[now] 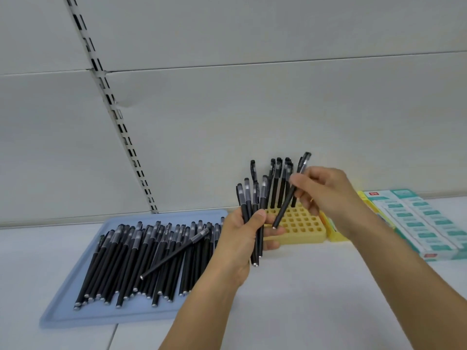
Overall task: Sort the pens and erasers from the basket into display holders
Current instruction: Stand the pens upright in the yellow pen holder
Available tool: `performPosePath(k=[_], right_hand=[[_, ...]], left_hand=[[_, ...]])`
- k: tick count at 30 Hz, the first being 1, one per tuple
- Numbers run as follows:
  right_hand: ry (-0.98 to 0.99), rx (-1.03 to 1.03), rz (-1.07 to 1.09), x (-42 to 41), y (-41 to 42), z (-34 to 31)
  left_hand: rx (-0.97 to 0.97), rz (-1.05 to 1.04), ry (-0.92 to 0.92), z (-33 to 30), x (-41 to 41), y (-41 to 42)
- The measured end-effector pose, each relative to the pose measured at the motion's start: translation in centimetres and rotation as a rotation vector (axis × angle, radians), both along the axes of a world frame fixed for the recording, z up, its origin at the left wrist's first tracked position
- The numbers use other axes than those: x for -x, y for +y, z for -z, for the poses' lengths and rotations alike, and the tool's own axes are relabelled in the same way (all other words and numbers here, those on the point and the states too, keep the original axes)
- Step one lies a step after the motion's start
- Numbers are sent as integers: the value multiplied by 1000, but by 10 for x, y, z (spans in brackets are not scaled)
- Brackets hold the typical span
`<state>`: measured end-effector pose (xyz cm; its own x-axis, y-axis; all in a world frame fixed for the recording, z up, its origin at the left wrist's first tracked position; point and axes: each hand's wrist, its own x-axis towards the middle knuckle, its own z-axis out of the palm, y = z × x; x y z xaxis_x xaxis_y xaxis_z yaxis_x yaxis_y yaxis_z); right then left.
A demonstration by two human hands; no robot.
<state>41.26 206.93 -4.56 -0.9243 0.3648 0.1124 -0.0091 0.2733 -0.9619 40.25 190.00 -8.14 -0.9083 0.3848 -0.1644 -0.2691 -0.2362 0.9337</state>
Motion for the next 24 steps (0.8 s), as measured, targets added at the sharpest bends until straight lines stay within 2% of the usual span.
performPosePath(k=[2, 4, 6, 9, 18, 24], right_hand=[[97, -17, 155, 0, 20, -7], [122, -205, 271, 4, 37, -6], [104, -373, 276, 7, 45, -1], [65, -496, 229, 13, 49, 9], [2, -575, 136, 27, 50, 20], [-119, -652, 115, 32, 44, 30]], left_hand=[[-29, -25, -44, 1, 1, -2], [-46, -36, -66, 1, 0, -5], [-50, -35, -67, 1, 0, -5], [-47, -31, -62, -1, -1, -4], [-43, -11, -48, 0, -2, -3], [-33, 3, -43, -3, -4, -5]])
